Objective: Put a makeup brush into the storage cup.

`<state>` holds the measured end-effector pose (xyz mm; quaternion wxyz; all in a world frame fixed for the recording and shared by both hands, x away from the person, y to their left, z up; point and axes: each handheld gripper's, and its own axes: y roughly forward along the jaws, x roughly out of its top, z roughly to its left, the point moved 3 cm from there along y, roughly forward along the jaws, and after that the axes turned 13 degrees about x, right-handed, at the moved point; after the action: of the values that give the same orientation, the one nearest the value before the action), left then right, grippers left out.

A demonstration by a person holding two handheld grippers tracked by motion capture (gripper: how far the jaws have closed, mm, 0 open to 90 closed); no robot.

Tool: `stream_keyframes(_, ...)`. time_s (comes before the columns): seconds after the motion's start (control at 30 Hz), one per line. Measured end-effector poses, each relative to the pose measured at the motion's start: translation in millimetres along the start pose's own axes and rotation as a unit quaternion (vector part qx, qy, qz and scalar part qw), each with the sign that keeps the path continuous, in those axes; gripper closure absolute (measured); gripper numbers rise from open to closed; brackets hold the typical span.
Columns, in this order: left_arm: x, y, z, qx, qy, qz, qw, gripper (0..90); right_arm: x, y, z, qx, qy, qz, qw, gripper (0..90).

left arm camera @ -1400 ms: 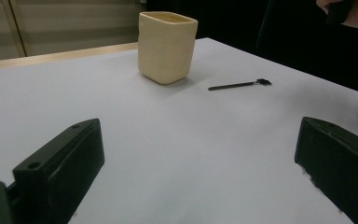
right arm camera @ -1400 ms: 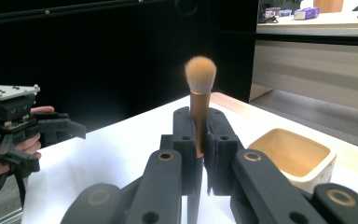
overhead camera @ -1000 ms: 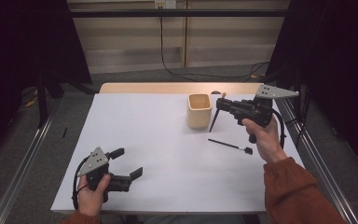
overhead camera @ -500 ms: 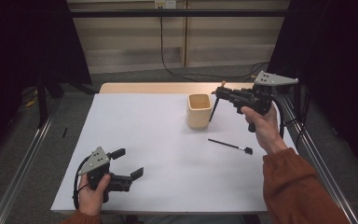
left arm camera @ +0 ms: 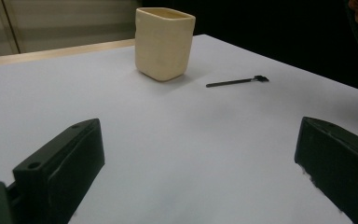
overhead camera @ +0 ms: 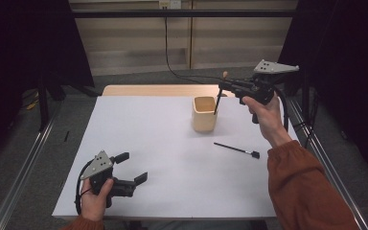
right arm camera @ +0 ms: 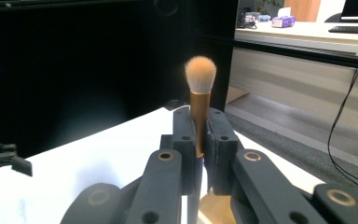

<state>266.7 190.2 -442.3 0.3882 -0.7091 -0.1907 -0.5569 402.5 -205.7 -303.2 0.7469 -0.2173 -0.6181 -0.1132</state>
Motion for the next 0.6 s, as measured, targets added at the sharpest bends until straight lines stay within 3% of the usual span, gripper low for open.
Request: stream_keyframes(0.6,0.4,0.3,-0.6,0.002,0.006,-0.007,1.0,1.4,2.2,18.1,-34.1,-0.035,0.014,-0.002,0.9993,84.3)
